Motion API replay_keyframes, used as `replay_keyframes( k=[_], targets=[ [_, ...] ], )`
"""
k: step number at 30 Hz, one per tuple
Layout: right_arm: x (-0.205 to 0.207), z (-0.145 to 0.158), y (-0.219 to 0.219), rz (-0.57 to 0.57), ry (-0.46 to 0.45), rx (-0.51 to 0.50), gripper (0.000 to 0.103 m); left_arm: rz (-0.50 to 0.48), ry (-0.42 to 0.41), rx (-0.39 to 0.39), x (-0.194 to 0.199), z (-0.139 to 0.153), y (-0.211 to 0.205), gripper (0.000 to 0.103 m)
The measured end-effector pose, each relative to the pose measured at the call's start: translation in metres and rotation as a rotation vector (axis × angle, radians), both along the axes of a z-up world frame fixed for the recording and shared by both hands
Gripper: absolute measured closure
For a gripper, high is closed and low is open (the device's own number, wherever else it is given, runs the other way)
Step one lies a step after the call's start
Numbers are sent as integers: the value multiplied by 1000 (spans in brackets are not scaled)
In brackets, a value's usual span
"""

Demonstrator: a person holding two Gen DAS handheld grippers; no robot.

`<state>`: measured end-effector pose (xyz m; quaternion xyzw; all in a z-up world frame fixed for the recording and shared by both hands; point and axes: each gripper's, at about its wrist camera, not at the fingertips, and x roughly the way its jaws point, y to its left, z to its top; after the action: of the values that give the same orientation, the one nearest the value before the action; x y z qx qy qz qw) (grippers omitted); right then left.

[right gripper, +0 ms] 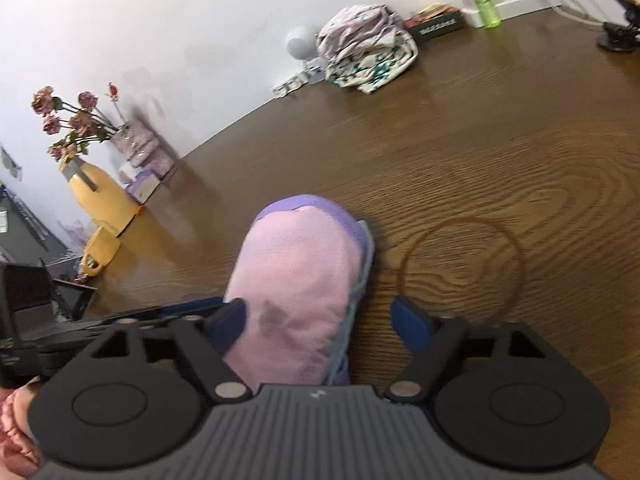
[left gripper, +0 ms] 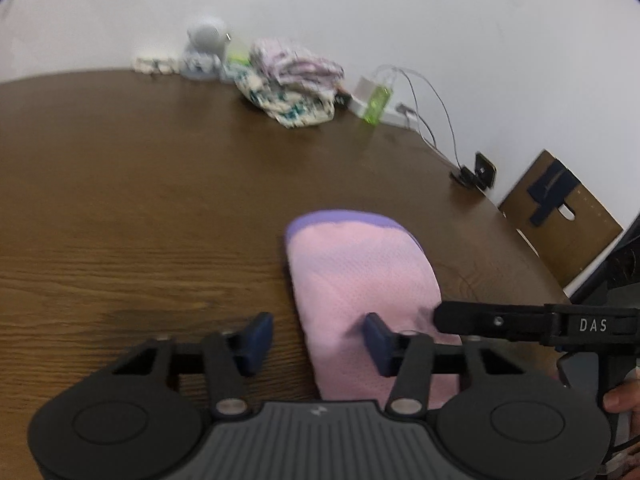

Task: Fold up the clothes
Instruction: 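Grasp the end of the pink bundle with the left gripper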

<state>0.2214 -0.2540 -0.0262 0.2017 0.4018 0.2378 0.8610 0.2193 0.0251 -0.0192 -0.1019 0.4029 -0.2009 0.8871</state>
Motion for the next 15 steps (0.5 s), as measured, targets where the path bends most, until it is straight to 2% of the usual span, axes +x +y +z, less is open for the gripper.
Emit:
replay_keyframes(
  k=[1, 3, 6, 15],
  targets=[
    [1, -1, 1, 8, 2, 4, 41, -7, 7, -6, 3, -1, -1, 62],
    [2, -4, -1, 2, 16, 31, 58, -16, 12, -17, 7, -3, -2, 63],
    [5, -10, -6, -8, 38, 78, 69, -29, 22, -43, 13, -5, -1, 64],
    [17, -22, -13, -4, 92, 202, 70, -54, 37, -96, 22, -9, 1, 63]
  ],
)
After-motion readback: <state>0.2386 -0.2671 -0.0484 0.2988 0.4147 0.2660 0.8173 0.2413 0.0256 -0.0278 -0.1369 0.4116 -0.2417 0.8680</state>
